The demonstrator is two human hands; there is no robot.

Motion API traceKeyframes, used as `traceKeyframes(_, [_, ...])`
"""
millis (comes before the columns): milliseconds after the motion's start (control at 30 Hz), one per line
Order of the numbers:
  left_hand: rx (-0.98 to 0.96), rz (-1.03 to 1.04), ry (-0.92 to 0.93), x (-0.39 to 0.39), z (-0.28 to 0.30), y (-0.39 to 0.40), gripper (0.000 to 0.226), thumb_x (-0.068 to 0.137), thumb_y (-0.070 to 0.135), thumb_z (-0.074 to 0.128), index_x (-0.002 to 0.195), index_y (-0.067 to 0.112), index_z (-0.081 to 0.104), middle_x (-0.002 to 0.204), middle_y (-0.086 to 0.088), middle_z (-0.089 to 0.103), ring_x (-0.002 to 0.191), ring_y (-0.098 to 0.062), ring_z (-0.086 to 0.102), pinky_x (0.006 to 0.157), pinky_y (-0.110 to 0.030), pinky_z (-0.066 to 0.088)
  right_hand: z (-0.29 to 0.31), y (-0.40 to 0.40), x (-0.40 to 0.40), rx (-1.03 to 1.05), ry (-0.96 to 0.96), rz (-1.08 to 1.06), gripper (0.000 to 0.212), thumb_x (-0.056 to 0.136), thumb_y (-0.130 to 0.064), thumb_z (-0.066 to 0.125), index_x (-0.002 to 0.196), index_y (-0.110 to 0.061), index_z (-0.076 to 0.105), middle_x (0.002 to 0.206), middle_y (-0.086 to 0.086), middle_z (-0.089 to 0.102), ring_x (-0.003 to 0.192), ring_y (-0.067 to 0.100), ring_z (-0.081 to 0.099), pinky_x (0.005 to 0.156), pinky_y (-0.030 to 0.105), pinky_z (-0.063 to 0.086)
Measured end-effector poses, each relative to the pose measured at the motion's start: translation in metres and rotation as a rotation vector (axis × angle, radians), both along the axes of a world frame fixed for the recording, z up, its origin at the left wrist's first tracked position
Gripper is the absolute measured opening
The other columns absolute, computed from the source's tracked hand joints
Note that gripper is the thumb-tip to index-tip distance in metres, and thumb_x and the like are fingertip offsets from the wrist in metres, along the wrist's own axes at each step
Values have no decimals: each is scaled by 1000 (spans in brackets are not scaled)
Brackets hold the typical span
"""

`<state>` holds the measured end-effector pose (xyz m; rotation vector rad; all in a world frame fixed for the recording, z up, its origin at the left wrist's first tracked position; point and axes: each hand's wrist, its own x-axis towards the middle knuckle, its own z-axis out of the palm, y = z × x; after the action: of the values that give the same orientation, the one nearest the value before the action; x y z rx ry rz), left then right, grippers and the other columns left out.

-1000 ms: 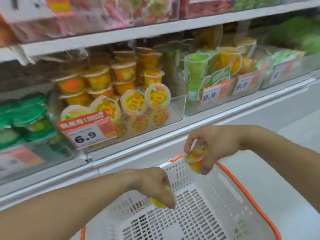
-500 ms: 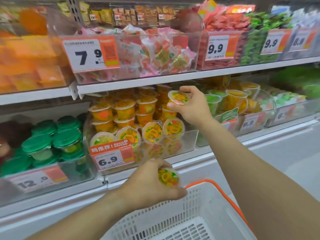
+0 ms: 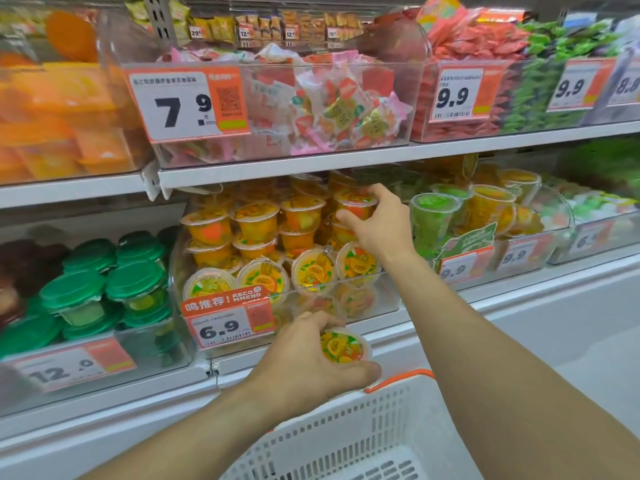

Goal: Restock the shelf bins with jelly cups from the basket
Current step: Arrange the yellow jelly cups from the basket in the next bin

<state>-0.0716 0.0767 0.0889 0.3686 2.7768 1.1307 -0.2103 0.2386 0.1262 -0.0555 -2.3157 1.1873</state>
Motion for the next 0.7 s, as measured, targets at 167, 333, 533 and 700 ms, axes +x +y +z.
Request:
traceKeyframes(167, [106,46,40,3,3,3,77,60,58,85,125,36,49,118,23,56,104,6,55,78,-9,45,3,0,7,40,-69,34,69,78,-40,82,137,-17,55,127,3,66,111,20,62,98,36,50])
traceKeyframes(333, [324,136,71,3,12,4,78,54,52,92,116,36,49,112,18,61,98,0,62,82,-21,54,28,19,27,182,-191,33,92,75,-39,83,151,-19,36,144,8,54,132,27,51,108,40,44])
traceKeyframes(533, [561,201,117,2,20,8,67,57,34,96,109,31,54,100,14,69,84,5,66,74,-17,55,52,41,71,322,-184,30,44,85,-30,73,126,-20,60,113,0,67,108,21,62,92,31,49])
traceKeyframes(700, [554,215,133,4,20,11,67,59,34,95,112,28,54,101,14,67,84,6,65,76,-16,55,29,45,74,498,-280,93,42,90,-24,68,131,-25,60,121,5,67,109,22,63,84,36,54])
